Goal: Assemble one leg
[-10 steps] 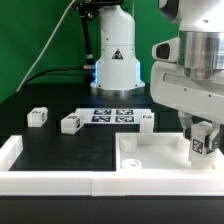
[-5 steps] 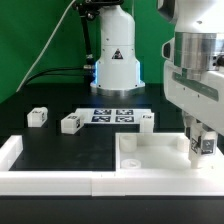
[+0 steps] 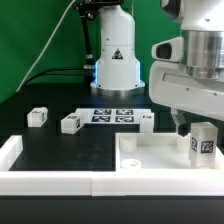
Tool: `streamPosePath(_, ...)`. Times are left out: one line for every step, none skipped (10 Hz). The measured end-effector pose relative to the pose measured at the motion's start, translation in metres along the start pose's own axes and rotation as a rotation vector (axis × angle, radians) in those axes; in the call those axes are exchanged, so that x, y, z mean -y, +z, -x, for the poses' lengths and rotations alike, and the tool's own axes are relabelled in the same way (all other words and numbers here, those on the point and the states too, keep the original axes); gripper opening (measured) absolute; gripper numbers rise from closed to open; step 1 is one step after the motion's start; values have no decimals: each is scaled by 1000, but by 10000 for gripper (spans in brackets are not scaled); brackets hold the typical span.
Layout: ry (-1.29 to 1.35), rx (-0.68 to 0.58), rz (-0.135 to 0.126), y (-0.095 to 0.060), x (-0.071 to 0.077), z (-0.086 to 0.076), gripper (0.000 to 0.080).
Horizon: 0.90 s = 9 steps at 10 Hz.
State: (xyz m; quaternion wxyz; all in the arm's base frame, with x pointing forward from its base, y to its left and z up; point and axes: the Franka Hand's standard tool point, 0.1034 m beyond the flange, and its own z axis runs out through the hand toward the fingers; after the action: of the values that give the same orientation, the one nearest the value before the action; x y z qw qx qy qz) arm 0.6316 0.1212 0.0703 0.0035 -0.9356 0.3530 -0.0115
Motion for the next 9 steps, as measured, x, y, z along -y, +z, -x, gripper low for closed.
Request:
streamPosePath(-181,-2,2,0,0,0,648)
streamPosePath(-248,-4,3,0,1,0,648)
streamPosePath(-398,-9,11,0,1,1,648)
streamPosePath(-516,-11,15,0,2,2,648)
streamPosePath(-619,-12,19,0,1,1,648)
streamPosePath(-693,-12,21,-1,-1,-1,648)
streamPosePath(-723,-12,21,0,-1,-2,648)
streamPosePath(-712,-11,21,0,-1,-2,559)
streamPosePath(-712,-11,21,0,-1,-2,375)
